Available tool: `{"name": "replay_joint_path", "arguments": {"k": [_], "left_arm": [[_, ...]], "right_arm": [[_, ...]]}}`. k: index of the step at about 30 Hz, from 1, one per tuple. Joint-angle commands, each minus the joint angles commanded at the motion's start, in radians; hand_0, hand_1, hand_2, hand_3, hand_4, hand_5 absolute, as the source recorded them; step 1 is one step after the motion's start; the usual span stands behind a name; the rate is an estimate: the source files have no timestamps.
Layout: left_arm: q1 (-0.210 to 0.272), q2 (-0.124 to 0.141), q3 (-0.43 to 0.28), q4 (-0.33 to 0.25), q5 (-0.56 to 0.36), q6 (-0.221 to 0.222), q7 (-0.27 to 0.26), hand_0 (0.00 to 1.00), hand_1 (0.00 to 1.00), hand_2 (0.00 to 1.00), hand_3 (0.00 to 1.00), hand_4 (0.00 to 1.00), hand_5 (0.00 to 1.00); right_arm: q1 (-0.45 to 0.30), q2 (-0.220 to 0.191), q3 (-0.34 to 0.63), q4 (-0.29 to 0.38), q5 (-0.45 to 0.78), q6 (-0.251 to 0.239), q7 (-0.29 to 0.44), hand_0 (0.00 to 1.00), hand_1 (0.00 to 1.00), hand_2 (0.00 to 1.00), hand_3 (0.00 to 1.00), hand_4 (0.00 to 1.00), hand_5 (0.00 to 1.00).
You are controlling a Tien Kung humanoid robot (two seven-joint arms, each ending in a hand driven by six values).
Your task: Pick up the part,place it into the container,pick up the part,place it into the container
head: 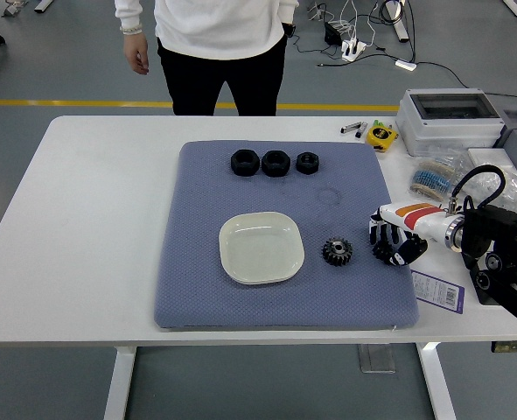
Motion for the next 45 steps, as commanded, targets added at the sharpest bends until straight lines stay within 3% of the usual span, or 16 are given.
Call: {"name": "replay_joint_path", "arguments": {"k": [1, 6, 7, 12, 13, 29, 45], "left_arm": [[0.000, 0.000, 0.000, 0.000, 0.000, 0.000, 0.000, 0.759, 0.700, 0.739, 0.586, 0.681, 0.618], [0.000, -0.001, 0.000, 0.000, 0.000, 0.001, 0.000, 0.759, 0.700, 0.739, 0.586, 0.681, 0.618], [0.000, -0.001, 0.001, 0.000, 0.000, 0.001, 0.000, 0.759, 0.700, 0.739, 0.585, 0.681, 0.619], [-0.001, -0.001, 0.002, 0.000, 0.000, 0.001, 0.001, 0.759, 0.700, 0.739, 0.585, 0.681, 0.619], [-0.001, -0.001, 0.002, 0.000, 0.000, 0.000, 0.001, 0.759, 0.700, 0.738, 0.587, 0.683, 0.621], [-0.002, 0.001, -0.002, 0.000, 0.002, 0.001, 0.001, 0.759, 0.700, 0.738, 0.588, 0.682, 0.620], [0.001, 0.004, -0.011, 0.000, 0.013, 0.002, 0.001, 0.758, 0.698, 0.739, 0.588, 0.684, 0.622]], "right_arm": [[0.001, 0.000, -0.002, -0.001, 0.005, 0.007, -0.001, 0.104, 0.275, 0.365, 0.396, 0.832, 0.002], [0.003, 0.004, -0.022, -0.012, 0.036, 0.031, -0.016, 0.104, 0.275, 0.365, 0.396, 0.832, 0.002], [0.003, 0.005, -0.024, -0.015, 0.046, 0.036, -0.021, 0.038, 0.169, 0.285, 0.318, 0.718, 0.045], [0.003, 0.005, -0.028, -0.019, 0.077, 0.036, -0.033, 0.038, 0.169, 0.285, 0.318, 0.718, 0.045], [0.004, 0.005, -0.027, -0.018, 0.080, 0.035, -0.034, 0.002, 0.112, 0.237, 0.228, 0.602, 0.109], [0.013, -0.010, -0.013, 0.006, 0.086, 0.020, -0.025, 0.002, 0.079, 0.202, 0.173, 0.616, 0.106], [0.057, -0.029, 0.037, 0.096, 0.075, 0.032, -0.039, 0.002, 0.069, 0.188, 0.151, 0.627, 0.097]]}}
